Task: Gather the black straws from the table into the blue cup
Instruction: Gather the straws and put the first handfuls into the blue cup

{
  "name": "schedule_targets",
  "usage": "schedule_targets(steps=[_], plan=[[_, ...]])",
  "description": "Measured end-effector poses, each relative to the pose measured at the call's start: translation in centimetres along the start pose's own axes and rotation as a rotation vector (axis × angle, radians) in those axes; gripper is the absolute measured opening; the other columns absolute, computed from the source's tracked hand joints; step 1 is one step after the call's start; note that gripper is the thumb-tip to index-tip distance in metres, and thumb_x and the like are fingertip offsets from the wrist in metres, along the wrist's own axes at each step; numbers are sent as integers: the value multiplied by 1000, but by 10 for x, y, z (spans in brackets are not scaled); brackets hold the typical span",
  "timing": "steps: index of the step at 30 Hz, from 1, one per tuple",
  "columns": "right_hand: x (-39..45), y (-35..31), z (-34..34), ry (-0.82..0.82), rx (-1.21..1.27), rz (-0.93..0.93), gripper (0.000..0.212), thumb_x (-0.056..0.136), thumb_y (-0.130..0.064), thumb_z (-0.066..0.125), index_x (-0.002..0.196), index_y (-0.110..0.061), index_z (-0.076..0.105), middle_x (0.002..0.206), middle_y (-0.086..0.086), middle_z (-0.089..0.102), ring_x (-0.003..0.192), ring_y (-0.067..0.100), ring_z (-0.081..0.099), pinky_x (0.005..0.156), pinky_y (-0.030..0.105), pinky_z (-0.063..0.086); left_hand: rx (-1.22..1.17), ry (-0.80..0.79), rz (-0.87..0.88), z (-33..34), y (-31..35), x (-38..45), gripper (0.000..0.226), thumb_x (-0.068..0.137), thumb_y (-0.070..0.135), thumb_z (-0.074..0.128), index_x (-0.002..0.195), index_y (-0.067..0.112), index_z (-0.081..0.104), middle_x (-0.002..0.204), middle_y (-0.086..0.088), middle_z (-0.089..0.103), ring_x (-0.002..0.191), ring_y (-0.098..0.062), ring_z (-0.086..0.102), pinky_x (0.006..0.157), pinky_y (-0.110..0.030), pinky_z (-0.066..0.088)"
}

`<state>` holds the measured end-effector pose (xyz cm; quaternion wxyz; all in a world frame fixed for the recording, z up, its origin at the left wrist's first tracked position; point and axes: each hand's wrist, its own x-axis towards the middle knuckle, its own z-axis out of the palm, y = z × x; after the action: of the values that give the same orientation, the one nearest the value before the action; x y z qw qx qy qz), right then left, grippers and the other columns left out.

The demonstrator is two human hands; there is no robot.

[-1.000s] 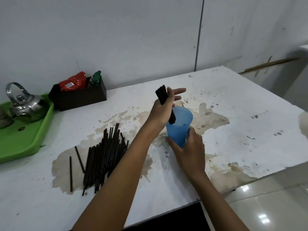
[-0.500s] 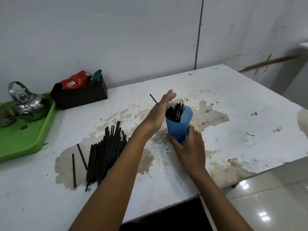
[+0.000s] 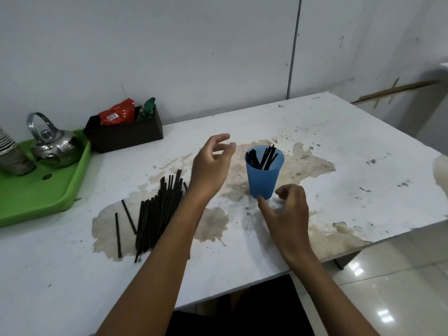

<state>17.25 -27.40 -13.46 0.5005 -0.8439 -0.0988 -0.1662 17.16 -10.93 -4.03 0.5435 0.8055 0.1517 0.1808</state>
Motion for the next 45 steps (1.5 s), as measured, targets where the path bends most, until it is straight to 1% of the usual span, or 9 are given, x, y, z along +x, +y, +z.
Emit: schedule_targets(steps=[3,5,11,15,24,29,34,40,45], plan=[[-7,-4,5,-167,-85,-241,21,81,-20,75,79,-15,54,78,-3,51,70,12,48,61,20,38,237,122,35,-27,-19,-21,12,92,39,62,102,38,68,93,20,67,79,5,63,64,-16,47],[-10,-4,12,-286,-164,-394,14,82,-18,74,80,-12,61,80,0,56,75,14,50,66,17,36,455,163,6,-43,-35,-35,11,88,40,63,98,39,67,89,19,68,81,1,64,67,-24,53],[-11,-1,16,-401,-216,-502,11,86,-16,69,93,-7,69,94,4,65,93,20,55,78,28,48,915,236,-158,-72,-71,-63,54,84,59,63,128,28,59,119,-4,61,113,-28,55,80,-38,52],[-10,-1,14,-393,-216,-511,9,86,-14,68,91,-7,69,93,3,65,91,19,54,78,27,47,905,216,-169,-73,-80,-61,73,79,67,66,135,21,56,123,-5,63,112,-26,61,88,-40,55],[-10,-2,13,-391,-206,-501,7,85,-13,68,91,-9,69,92,1,65,90,18,54,77,24,46,777,177,-227,-78,-75,-47,63,78,57,76,120,12,66,108,-2,73,104,-21,68,91,-35,53],[-11,-1,13,-391,-203,-502,8,86,-13,68,92,-8,70,93,1,65,91,17,54,78,26,48,736,133,-302,-85,-71,-38,45,74,53,81,93,14,68,89,-2,72,89,-20,68,78,-30,51],[-11,-1,13,-394,-204,-502,7,86,-13,68,92,-9,69,93,0,65,91,18,53,79,26,47,726,89,-328,-90,-71,-33,43,77,50,81,94,12,71,90,-3,73,87,-18,67,72,-26,44],[-12,-3,12,-396,-215,-505,7,85,-13,68,92,-10,70,93,-1,65,91,17,53,79,24,46,730,51,-311,-92,-69,-34,31,83,44,77,77,15,69,78,-5,72,67,-14,62,59,-21,42],[-12,-3,12,-396,-218,-502,8,85,-14,68,92,-11,69,93,-2,65,91,17,53,79,24,46,770,13,-297,-91,-70,-34,29,90,40,70,87,12,69,74,-3,66,64,-15,58,51,-26,36]])
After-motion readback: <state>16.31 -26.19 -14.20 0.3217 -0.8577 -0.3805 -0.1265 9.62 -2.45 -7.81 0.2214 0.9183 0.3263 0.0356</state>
